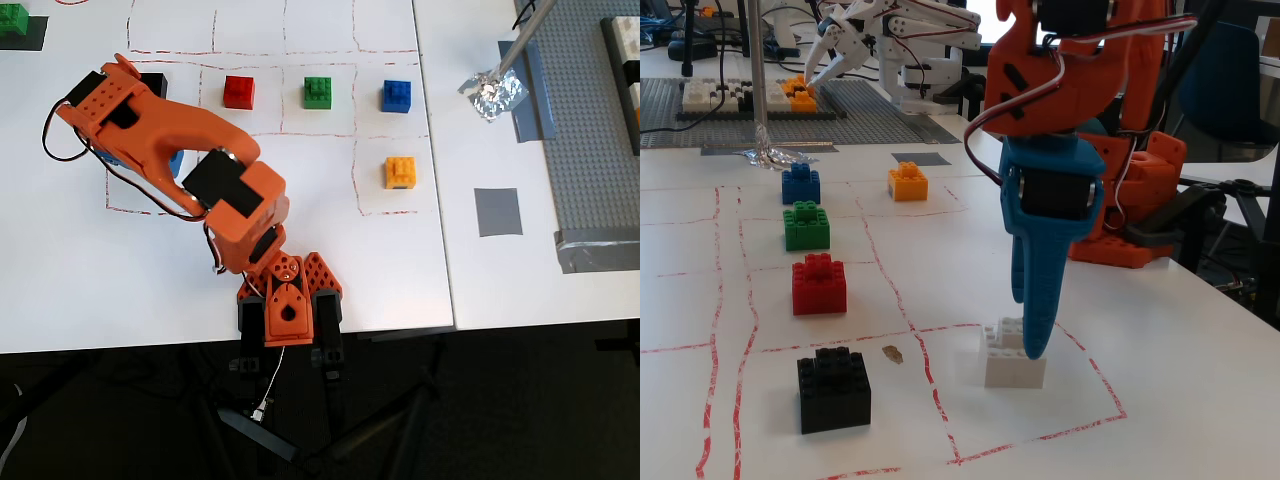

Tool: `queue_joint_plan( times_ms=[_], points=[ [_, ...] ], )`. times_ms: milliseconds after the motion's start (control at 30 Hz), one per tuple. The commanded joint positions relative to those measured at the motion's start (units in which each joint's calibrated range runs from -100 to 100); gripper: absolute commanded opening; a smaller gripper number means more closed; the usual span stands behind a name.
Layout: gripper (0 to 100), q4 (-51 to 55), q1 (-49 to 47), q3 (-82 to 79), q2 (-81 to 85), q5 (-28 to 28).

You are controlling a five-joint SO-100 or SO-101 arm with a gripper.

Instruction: Grab the block and put it in the grey marker

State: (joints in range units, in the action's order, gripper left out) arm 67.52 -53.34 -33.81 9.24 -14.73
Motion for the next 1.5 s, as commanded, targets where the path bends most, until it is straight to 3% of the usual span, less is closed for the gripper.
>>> queue_joint_plan(
  times_ms=[0,967,1200,1467],
  points=[
    [37,-2.05,-0.52,1.54,0.28,-0.93],
    [23,-8.42,2.74,-0.18,-3.51,-3.52],
    [4,-10.63,2.74,-2.09,-2.3,-4.15],
    [1,-9.89,3.19,-2.36,1.75,-3.71]
  ],
)
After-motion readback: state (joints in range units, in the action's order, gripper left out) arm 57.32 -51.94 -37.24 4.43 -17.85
